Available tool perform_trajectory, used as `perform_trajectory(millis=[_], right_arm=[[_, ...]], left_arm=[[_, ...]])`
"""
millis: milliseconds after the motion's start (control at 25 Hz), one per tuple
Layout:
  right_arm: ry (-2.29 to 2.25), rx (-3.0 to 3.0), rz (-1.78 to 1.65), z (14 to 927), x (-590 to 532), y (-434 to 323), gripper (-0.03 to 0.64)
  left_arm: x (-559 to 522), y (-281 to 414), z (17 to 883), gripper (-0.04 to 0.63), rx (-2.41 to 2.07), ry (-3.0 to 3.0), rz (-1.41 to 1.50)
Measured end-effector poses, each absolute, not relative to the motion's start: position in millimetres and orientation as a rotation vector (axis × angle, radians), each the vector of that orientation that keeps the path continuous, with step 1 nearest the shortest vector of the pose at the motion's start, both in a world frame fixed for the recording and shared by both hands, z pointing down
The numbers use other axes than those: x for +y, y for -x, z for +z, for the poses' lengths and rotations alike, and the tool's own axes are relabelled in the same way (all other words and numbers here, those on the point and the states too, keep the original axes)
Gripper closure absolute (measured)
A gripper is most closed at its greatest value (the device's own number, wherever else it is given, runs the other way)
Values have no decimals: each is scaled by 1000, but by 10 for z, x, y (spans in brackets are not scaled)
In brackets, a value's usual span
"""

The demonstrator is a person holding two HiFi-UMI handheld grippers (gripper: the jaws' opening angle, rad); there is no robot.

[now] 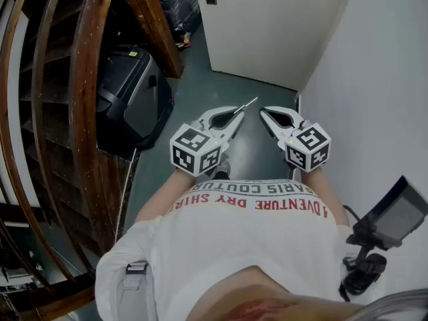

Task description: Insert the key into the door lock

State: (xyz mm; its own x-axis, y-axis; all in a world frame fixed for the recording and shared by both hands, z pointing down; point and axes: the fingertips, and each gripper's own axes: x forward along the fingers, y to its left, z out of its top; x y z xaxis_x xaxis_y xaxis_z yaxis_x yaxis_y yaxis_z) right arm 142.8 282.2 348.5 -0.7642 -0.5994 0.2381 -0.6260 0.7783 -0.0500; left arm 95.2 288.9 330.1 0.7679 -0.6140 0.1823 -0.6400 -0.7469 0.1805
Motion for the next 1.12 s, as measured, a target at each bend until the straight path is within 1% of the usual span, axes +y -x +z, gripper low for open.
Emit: perform_trajectory(millis=[400, 880, 960, 1120], right_arm=[[-964, -2783, 221, 3458, 2855, -1470, 615], [-944, -2781, 203, 3503, 2733, -1262, 615], [-940, -2777, 195, 3538, 2535, -1197, 615], [-930, -2763, 212, 3747, 1683, -989, 615]], left_arm=[[2968, -1003, 3275, 572, -979, -2727, 165], [2821, -788, 3320, 574, -994, -2703, 135], [2612, -720, 3346, 572, -995, -2704, 128], [1773, -471, 3535, 572, -996, -2684, 117]])
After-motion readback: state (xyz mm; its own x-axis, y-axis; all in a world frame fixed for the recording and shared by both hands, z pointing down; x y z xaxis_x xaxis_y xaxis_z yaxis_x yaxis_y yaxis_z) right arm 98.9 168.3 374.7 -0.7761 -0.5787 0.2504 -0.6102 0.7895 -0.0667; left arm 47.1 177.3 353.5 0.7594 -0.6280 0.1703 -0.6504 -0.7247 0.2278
